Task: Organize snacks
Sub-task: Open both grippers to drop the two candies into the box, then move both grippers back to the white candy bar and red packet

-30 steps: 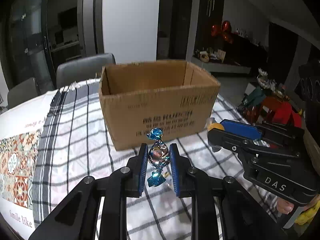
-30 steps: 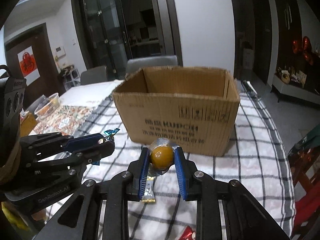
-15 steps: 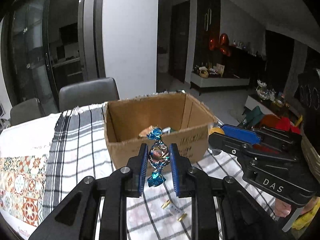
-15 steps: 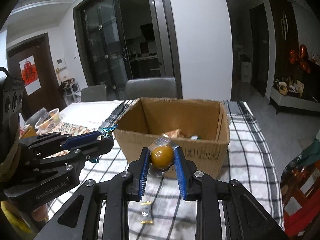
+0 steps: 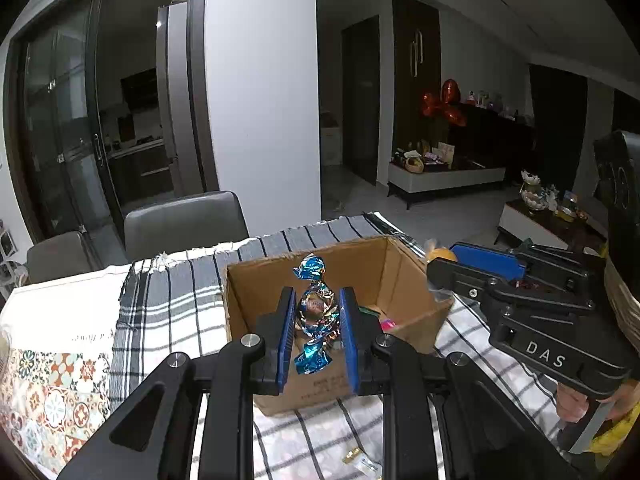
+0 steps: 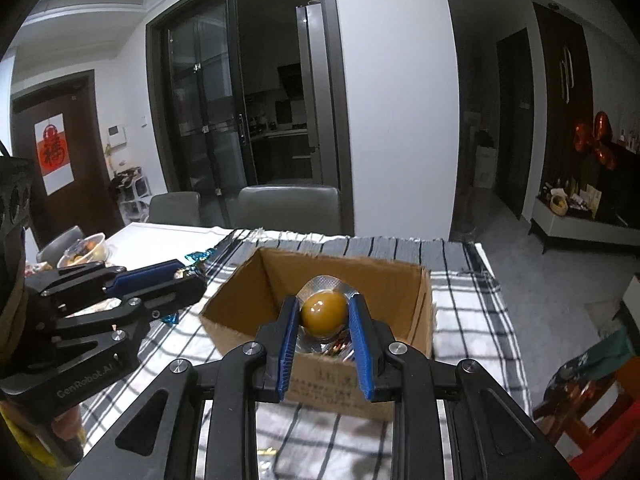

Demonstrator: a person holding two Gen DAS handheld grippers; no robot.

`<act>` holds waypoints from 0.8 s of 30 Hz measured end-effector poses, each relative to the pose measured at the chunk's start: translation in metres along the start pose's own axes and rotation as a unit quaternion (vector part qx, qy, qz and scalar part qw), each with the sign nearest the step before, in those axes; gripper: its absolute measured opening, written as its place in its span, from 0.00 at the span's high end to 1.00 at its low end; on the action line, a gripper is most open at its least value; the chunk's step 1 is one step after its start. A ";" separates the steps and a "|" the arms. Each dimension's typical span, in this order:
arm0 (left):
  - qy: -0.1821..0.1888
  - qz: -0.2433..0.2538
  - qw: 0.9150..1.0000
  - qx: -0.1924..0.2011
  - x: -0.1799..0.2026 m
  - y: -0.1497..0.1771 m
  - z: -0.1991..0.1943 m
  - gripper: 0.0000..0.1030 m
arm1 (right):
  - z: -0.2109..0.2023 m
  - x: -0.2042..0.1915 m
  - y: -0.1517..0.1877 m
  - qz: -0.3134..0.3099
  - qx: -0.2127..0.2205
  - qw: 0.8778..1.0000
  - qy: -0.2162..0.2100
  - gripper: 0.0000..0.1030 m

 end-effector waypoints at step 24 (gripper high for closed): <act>-0.035 0.011 0.999 -0.031 -0.010 0.000 0.048 0.45 | 0.040 0.033 0.002 0.003 -0.034 0.998 0.043 0.56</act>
Point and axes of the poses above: each gripper's, at about its wrist camera, not at the fingertips, and z roughly the way its jaws point, x to its right, y to its underside, the point moved 5 cm from there along z, roughly the way its jaws point, and after that the axes turned 7 degrees about x, right-handed, at the moved point
